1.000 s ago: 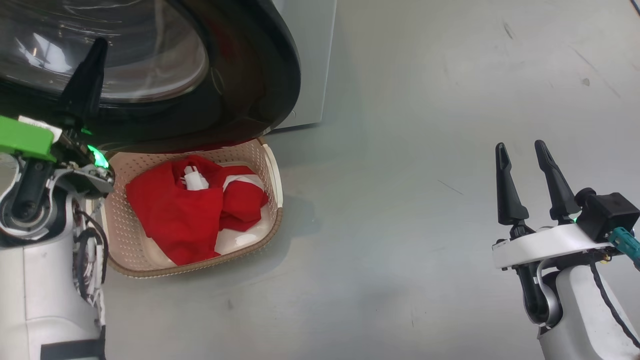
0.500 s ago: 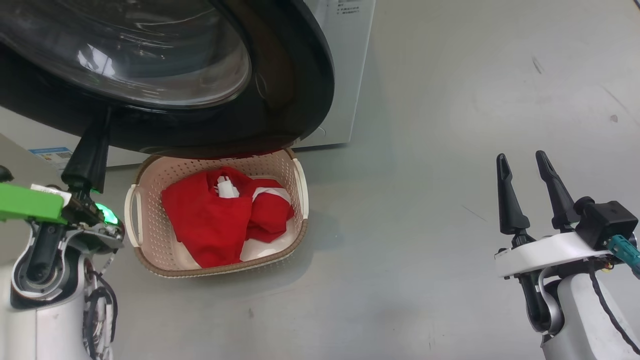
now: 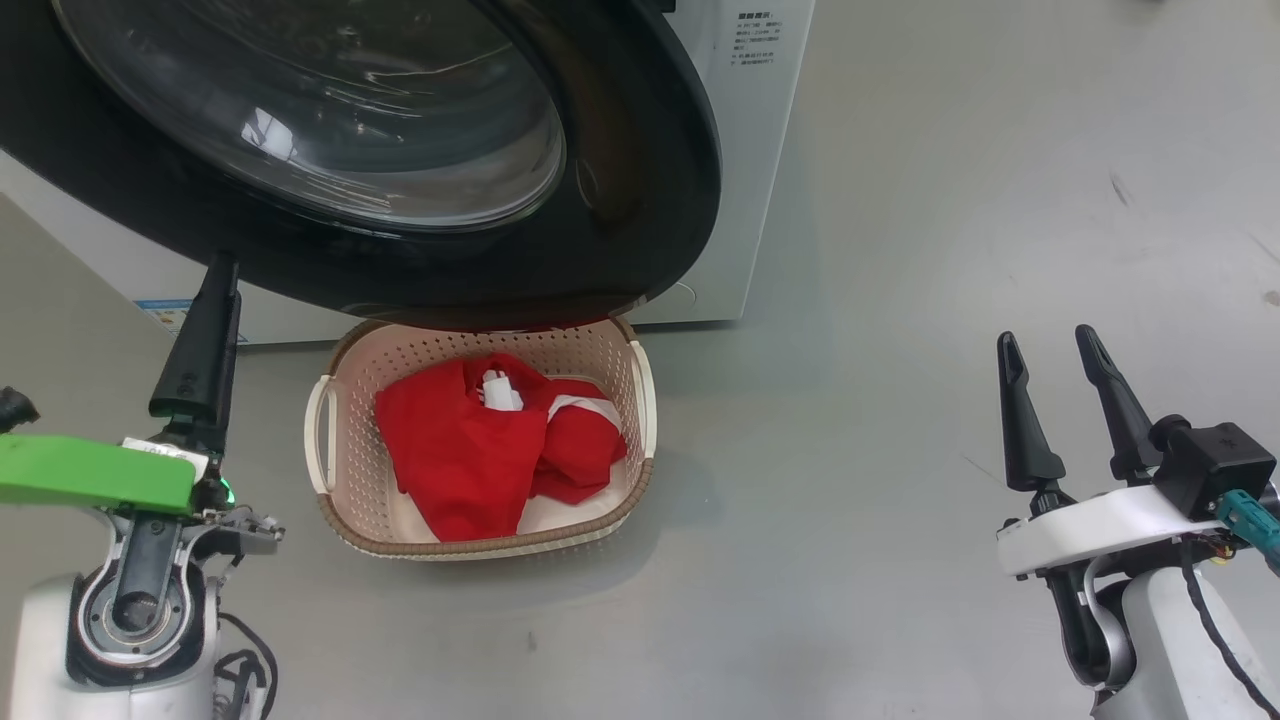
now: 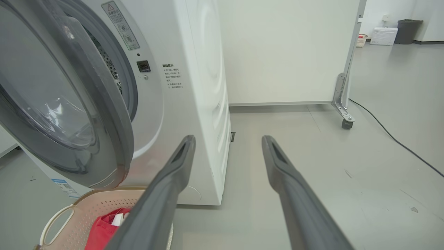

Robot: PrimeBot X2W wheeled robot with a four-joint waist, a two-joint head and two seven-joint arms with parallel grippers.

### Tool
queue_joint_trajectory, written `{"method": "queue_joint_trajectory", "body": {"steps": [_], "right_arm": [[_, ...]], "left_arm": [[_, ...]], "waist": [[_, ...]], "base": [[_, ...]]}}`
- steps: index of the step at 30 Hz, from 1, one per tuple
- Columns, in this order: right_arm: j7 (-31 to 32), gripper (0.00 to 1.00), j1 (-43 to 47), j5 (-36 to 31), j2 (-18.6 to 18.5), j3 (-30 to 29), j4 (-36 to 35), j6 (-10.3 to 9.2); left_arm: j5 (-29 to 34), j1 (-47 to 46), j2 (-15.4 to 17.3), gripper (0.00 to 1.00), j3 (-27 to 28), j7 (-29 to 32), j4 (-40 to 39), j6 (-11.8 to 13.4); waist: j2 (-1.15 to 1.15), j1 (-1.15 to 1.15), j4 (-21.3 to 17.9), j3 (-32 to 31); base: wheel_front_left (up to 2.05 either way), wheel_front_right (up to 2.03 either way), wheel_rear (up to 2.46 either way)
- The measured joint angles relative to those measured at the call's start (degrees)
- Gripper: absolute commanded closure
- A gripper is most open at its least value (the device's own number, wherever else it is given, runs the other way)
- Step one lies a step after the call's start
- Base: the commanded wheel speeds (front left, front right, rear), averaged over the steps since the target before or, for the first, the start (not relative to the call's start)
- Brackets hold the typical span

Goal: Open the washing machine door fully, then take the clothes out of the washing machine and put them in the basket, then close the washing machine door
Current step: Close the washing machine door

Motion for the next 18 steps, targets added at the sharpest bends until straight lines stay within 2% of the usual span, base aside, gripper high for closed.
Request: {"method": "queue_joint_trajectory", "body": {"steps": [3,10,18], "right_arm": [[0.0,0.00,0.0,0.0,-0.2,0.0,-0.1,-0.02],[0.0,0.00,0.1,-0.6,-0.4,-0.1,-0.2,-0.21],[0.0,0.00,0.3,-1.4,-0.6,-0.2,-0.5,-0.34]], "left_arm": [[6.4,0.8,0.1,0.00,-0.8,-3.3,-2.3,0.0],[21.5,2.4,3.3,0.00,-4.5,-11.2,-6.3,0.0],[38.6,6.7,6.8,0.00,-6.3,-19.4,-5.0,0.0]], "waist": [[0.00,0.00,0.5,-0.5],[0.00,0.00,1.2,-1.8],[0.00,0.00,1.5,-3.2]], "base": [[0.00,0.00,0.00],[0.00,0.00,0.00],[0.00,0.00,0.00]]}}
